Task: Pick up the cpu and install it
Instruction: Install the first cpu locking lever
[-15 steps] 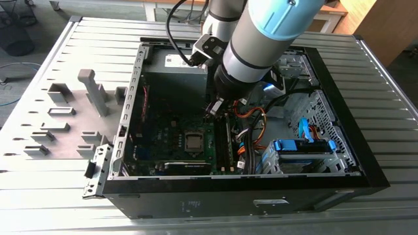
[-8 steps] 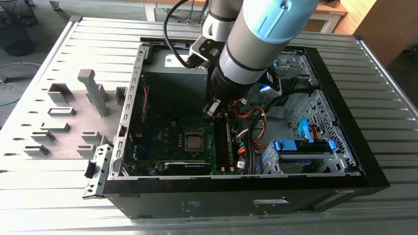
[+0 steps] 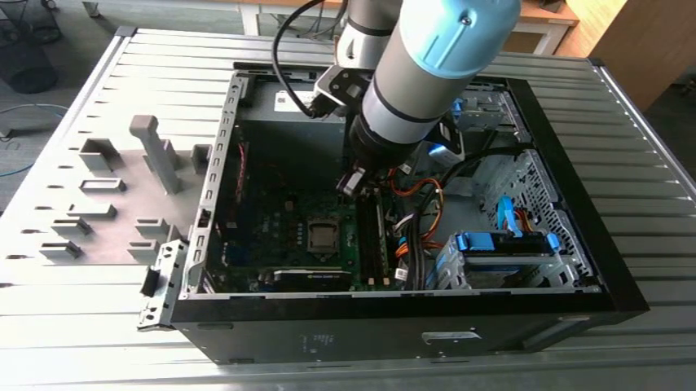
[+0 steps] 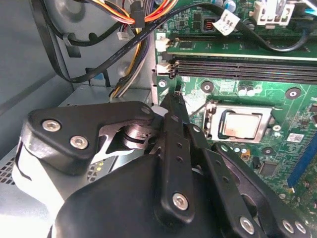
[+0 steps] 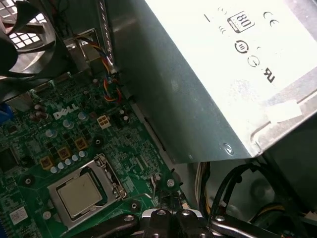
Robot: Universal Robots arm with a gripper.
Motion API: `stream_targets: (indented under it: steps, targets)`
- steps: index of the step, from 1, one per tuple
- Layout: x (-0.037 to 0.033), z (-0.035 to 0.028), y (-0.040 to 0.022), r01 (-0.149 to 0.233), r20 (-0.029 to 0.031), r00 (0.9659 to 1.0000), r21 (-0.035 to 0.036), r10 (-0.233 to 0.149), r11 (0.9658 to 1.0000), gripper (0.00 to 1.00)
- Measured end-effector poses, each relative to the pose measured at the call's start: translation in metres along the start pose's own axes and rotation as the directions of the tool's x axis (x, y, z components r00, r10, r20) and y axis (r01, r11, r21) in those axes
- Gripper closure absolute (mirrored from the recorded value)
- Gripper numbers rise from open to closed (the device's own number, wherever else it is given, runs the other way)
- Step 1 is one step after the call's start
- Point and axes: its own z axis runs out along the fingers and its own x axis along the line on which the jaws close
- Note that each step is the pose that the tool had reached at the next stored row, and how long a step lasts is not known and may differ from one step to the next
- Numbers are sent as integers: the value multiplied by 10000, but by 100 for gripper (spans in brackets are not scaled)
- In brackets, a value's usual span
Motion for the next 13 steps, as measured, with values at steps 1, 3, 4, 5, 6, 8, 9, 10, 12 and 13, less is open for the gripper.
stream_targets:
  steps: [1, 3, 4, 5, 6, 8, 9, 10, 12, 13]
  targets:
    - [0, 6, 0, 9, -2, 10000, 0, -9, 10000, 89]
    - [3, 16, 2, 9, -30, 10000, 13, -8, 10000, 89]
    - [6, 23, 3, 10, -41, 10000, 19, -10, 10000, 89]
    - [8, 30, 5, 11, -51, 10000, 23, -11, 10000, 89]
    - [10, 37, 6, 13, -59, 10000, 26, -13, 10000, 89]
    - [13, 43, 7, 22, -73, 10000, 31, -22, 10000, 89]
    - [14, 43, 8, 26, -77, 10000, 32, -26, 10000, 89]
    - [14, 43, 8, 30, -78, 10000, 31, -30, 10000, 89]
    - [14, 45, 8, 34, -76, 10000, 29, -34, 10000, 89]
    - [14, 45, 8, 36, -75, 10000, 29, -35, 10000, 89]
